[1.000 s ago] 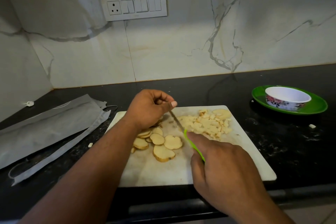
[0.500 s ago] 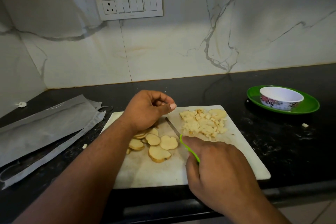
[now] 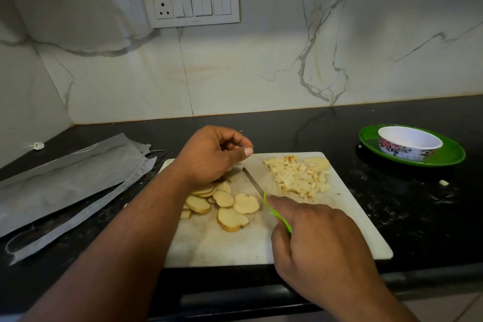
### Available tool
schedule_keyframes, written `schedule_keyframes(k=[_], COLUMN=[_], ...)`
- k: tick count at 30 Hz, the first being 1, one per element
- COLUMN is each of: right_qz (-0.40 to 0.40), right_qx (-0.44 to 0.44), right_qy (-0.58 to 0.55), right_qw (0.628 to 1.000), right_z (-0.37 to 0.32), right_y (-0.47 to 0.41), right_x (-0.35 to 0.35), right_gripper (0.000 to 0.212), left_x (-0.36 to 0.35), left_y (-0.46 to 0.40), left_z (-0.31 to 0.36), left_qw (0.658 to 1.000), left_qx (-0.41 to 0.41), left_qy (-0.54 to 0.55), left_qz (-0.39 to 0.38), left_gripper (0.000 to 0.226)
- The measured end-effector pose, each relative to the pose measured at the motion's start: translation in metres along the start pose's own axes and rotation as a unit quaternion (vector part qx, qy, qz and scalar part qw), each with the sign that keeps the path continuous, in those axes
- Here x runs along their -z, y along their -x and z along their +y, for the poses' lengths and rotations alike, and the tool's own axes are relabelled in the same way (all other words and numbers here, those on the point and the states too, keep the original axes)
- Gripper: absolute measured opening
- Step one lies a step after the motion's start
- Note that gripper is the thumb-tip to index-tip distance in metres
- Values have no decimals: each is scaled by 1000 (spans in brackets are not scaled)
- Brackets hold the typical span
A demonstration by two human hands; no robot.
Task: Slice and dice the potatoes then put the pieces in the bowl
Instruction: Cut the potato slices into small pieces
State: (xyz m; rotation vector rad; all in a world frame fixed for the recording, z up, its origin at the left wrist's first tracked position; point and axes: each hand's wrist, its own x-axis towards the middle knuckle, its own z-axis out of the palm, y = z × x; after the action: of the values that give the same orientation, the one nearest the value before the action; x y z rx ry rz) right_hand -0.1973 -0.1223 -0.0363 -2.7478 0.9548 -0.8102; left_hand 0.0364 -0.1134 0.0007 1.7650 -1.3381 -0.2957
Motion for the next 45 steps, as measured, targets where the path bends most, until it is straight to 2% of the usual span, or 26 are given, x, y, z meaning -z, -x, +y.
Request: schedule_keyframes(k=[5, 9, 11, 16, 19, 21, 25, 27, 29, 30, 33, 36, 42, 45], right_qz=[50, 33, 28, 30, 59, 80, 112, 121, 116, 104, 41, 7, 9, 9], right_qx=[-78, -46, -29, -15, -3, 8, 7, -8, -18, -21, -25, -3, -63, -55], right_qy=[-4, -10, -13, -55, -88, -117, -179, -195, -189, -184, -134, -53, -20, -19], right_qw=[996, 998, 999, 998, 994, 990, 977, 973, 975, 977, 990, 999, 998, 998], right_z=[-3, -4, -1, 5, 9, 10, 12, 14, 15, 15, 8, 4, -2, -3], right_y=[-2, -1, -1, 0, 1, 2, 2, 2, 1, 1, -1, 1, 0, 1], right_x=[3, 4, 2, 1, 1, 2, 4, 4, 4, 4, 5, 3, 6, 6], right_gripper=[41, 44, 46, 46, 44, 42, 41, 38, 36, 36, 41, 42, 42, 41], left_x=[12, 23, 23, 12, 6, 4, 3, 3, 3, 4, 10, 23, 36, 38], left_y=[4, 6, 6, 3, -1, -2, 1, 3, 3, 3, -3, -8, -12, -11], left_z=[4, 11, 12, 8, 4, 3, 1, 1, 2, 2, -1, -13, -27, -27], left_qw=[997, 986, 983, 999, 999, 998, 993, 989, 991, 995, 993, 973, 953, 951], left_qx=[-3, 6, 5, -6, 17, 36, 61, 63, 55, 50, 55, 100, 166, 188], left_qy=[-56, -104, -115, -51, -29, -42, -86, -99, -99, -81, -15, 19, 72, 69], left_qz=[-50, -128, -141, -19, 17, 8, -59, -89, -74, -42, 106, 207, 242, 237], left_gripper=[3, 9, 13, 15, 22, 36, 89, 94, 82, 71, 37, 21, 15, 17])
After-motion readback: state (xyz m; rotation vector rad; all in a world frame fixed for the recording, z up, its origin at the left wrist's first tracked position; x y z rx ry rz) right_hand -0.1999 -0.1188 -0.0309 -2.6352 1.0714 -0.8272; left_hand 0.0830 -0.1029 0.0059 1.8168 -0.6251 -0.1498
